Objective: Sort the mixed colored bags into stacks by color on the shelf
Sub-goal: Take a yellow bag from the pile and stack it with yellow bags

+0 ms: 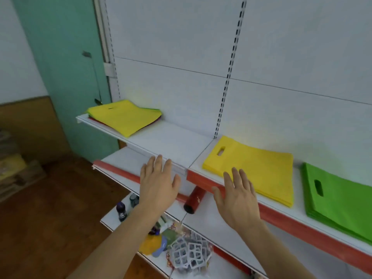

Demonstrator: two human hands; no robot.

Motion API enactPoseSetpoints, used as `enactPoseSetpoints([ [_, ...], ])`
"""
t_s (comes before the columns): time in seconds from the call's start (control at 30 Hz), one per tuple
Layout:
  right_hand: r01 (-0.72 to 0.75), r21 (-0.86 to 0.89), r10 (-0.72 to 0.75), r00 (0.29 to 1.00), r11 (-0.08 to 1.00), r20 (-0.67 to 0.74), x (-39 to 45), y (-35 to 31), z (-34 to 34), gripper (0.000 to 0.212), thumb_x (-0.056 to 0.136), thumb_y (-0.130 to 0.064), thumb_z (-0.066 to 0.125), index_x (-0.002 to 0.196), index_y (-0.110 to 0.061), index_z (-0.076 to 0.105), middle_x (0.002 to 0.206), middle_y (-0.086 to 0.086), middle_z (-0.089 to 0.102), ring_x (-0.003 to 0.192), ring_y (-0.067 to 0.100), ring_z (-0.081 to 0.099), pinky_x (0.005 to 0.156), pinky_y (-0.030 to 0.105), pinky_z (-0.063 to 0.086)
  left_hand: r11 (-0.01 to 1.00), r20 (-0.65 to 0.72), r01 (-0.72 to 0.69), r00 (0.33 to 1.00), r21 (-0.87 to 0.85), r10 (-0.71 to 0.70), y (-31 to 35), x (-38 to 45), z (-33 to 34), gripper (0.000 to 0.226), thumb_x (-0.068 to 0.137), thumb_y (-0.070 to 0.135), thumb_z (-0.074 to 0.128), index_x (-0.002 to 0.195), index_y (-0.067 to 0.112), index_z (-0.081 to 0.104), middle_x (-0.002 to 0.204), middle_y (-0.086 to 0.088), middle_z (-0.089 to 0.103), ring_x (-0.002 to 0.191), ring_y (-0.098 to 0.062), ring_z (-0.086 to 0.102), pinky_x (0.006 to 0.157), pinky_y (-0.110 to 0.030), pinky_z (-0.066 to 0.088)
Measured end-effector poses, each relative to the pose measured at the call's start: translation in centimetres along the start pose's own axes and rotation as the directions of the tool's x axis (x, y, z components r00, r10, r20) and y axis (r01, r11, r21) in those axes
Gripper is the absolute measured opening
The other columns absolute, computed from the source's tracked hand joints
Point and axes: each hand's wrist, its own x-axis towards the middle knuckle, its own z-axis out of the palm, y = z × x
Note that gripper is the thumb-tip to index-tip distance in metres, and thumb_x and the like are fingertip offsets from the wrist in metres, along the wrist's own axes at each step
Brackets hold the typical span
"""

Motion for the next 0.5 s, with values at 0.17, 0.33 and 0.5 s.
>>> enactPoseSetpoints([
  [0.17,0.112,0.059,-0.11,0.994,0.992,-0.027,4.9,-7.6,1.9,0.079,0.103,-0.063,0.021,0.156,-0.011,0.049,0.168,0.018,0.034,0.159,0.037,0.022,0.126,0.054,0.027,0.993,-0.01,0.114,0.993,-0.011,-0.114,-7.7,1.7,-0.3,0.067,0.106,0.056,0.03,0.162,0.02,0.034,0.171,-0.01,0.025,0.159,-0.032,0.016,0.128,-0.052,0.017],
  [0.33,0.193,0.117,-0.19,0.981,0.974,-0.036,11.1,-14.1,4.8,0.081,0.103,-0.063,0.02,0.156,-0.008,0.048,0.167,0.021,0.034,0.158,0.04,0.023,0.126,0.055,0.026,0.988,-0.011,0.149,0.989,0.05,-0.148,-14.4,5.6,0.3,0.066,0.107,0.057,0.028,0.161,0.021,0.036,0.17,-0.01,0.027,0.158,-0.031,0.018,0.128,-0.052,0.017],
  [0.5,0.198,0.161,-0.195,0.98,0.967,-0.038,18.8,-19.6,6.8,0.074,0.107,-0.062,0.026,0.161,-0.013,0.039,0.172,0.016,0.024,0.161,0.035,0.013,0.129,0.05,0.019,0.98,0.007,0.175,0.984,0.1,-0.176,-20.1,11.7,0.2,0.066,0.107,0.058,0.026,0.163,0.022,0.032,0.17,-0.009,0.026,0.159,-0.03,0.016,0.13,-0.049,0.014],
])
